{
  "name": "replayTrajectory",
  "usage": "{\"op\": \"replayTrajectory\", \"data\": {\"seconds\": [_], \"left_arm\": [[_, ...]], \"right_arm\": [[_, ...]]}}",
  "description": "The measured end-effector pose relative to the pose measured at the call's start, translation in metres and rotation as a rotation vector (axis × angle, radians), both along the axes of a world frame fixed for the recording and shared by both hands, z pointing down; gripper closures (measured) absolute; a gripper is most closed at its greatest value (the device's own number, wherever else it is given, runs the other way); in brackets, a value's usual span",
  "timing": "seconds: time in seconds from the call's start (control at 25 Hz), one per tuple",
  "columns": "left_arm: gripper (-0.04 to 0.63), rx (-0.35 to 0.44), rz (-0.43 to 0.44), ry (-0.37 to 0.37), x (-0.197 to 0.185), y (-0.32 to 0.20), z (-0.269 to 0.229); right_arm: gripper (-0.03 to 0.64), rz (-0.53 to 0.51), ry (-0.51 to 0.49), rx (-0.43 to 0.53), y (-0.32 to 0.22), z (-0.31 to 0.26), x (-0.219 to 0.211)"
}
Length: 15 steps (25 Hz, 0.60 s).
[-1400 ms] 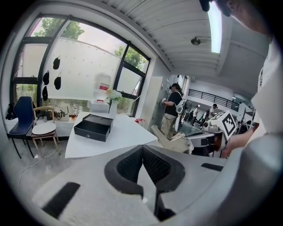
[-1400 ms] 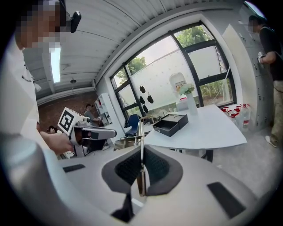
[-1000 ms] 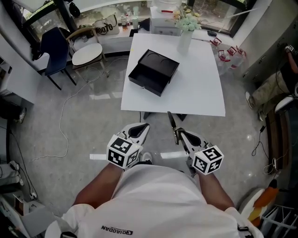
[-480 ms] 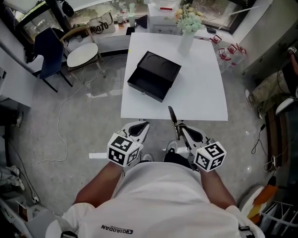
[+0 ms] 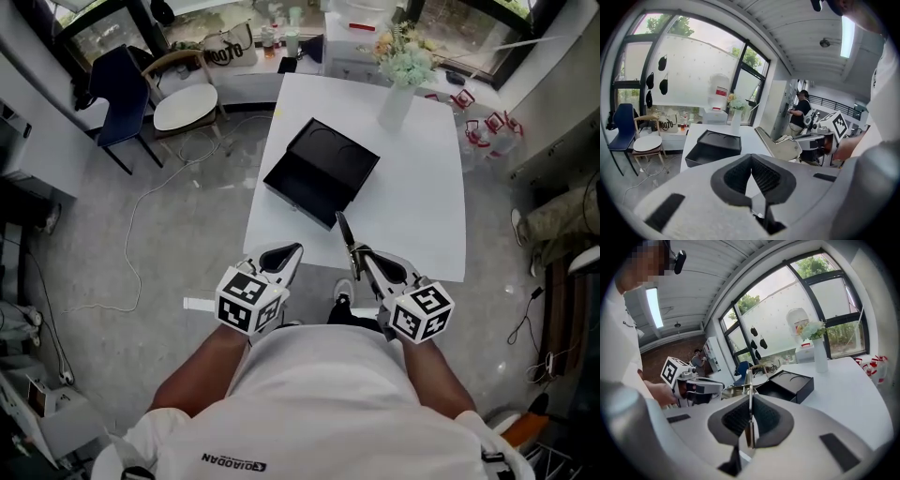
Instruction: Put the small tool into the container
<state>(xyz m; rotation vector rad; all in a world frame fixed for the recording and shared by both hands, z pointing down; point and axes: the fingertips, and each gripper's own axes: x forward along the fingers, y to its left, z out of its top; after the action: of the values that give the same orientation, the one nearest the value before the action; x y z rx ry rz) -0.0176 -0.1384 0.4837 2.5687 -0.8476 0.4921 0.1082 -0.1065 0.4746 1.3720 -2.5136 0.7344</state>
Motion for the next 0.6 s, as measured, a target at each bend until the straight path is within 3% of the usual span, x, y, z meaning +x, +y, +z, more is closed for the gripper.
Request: {"op": "replayTrajectory", "data": {"seconds": [0.28, 0.6], "left_arm": [[0.586, 0.025, -0.125, -0.018, 0.018, -0.053, -0.010], [0.586, 0.003, -0.231, -0.028, 0.042, -0.075, -0.002]], "right_arm": [[0.606, -0.115, -0.010, -0.008, -0.052, 0.003, 0.027], [0.606, -0.223, -0.032, -0.027, -0.091, 0.016, 0.049]]}}
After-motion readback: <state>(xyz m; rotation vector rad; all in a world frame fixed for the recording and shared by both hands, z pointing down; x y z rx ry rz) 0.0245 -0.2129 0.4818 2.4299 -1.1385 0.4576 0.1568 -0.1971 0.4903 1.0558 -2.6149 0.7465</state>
